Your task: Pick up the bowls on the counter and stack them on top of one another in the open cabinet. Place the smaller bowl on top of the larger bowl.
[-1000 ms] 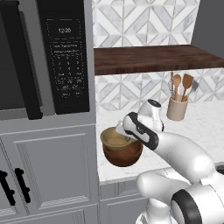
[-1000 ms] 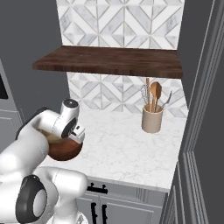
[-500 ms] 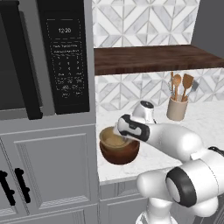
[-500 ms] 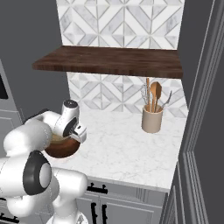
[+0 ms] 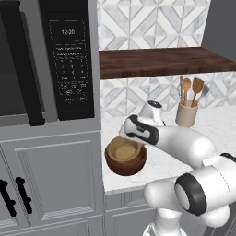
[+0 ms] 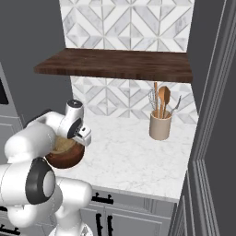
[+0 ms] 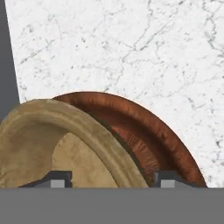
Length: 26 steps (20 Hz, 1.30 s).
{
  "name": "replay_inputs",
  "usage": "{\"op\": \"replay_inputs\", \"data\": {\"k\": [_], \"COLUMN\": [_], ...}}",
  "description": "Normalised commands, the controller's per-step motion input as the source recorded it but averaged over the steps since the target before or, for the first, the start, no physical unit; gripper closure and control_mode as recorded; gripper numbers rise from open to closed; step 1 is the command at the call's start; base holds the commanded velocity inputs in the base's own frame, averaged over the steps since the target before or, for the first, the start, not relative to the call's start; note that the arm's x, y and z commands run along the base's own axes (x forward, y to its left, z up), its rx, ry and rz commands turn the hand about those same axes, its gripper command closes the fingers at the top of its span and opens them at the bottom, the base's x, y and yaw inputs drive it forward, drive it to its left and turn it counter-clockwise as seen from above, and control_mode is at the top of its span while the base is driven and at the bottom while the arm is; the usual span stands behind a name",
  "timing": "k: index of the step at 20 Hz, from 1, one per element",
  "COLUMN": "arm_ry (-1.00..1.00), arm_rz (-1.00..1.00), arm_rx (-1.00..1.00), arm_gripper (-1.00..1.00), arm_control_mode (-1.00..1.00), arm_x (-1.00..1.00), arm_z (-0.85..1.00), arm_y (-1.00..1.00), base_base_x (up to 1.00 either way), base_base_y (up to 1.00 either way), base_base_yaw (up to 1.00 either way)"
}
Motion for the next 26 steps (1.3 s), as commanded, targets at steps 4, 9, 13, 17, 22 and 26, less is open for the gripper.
{"op": "replay_inputs", "data": {"k": [4,9,13,17,22,26], "arm_ry": [0.01,0.08,0.07,0.04,0.08,0.10], "arm_rz": [0.00,0.00,0.00,0.04,0.00,0.00], "arm_rx": [0.00,-0.01,-0.07,-0.10,-0.13,-0.11], "arm_gripper": [-1.00,-1.00,-1.00,-1.00,-1.00,1.00], "arm_control_mode": [-1.00,-1.00,-1.00,-1.00,-1.00,-1.00], "arm_x": [-0.03,-0.23,-0.15,-0.05,-0.08,-0.12], "arm_z": [0.03,-0.01,-0.05,-0.22,-0.59,-0.74], "arm_y": [-0.08,-0.33,-0.25,0.15,0.16,0.13], "base_base_x": [0.00,0.00,0.00,0.00,0.00,0.00], "base_base_y": [0.00,0.00,0.00,0.00,0.00,0.00], "base_base_yaw": [0.00,0.00,0.00,0.00,0.00,0.00]}}
